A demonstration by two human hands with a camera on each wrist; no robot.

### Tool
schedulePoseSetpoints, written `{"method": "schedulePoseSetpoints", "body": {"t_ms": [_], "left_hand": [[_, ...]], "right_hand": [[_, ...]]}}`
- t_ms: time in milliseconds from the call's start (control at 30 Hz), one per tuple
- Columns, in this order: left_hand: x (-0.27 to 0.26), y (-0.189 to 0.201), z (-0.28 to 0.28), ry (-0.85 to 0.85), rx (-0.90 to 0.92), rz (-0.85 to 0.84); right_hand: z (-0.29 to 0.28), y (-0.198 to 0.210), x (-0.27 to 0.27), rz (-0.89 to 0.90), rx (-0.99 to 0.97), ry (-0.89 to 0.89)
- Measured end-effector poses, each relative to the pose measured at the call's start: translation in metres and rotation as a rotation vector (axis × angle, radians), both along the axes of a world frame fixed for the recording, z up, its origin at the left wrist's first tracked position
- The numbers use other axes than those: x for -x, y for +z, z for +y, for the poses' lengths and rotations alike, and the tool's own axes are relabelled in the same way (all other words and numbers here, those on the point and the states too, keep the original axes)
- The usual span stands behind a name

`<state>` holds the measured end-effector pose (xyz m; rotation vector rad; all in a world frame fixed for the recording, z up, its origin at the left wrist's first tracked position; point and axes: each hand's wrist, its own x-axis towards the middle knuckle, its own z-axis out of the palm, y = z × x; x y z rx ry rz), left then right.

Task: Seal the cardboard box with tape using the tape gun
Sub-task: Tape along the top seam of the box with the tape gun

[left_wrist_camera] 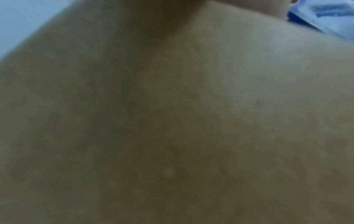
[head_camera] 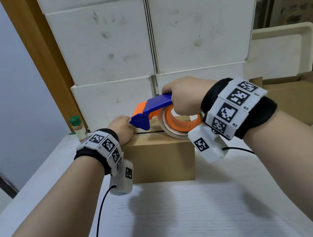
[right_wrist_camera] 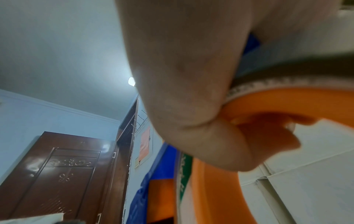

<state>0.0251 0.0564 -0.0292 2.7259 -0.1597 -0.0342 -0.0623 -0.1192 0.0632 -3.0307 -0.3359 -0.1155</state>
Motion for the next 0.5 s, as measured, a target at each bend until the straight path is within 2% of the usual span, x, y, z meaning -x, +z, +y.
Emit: {"method": "schedulePoseSetpoints", "body": {"t_ms": [500], "left_hand": [[0.0083, 0.0058, -0.0007, -0.033, -0.035, 0.022]], "right_hand": [[0.0011, -0.0042, -0.0052, 0.002, 0.004, -0.027]]}}
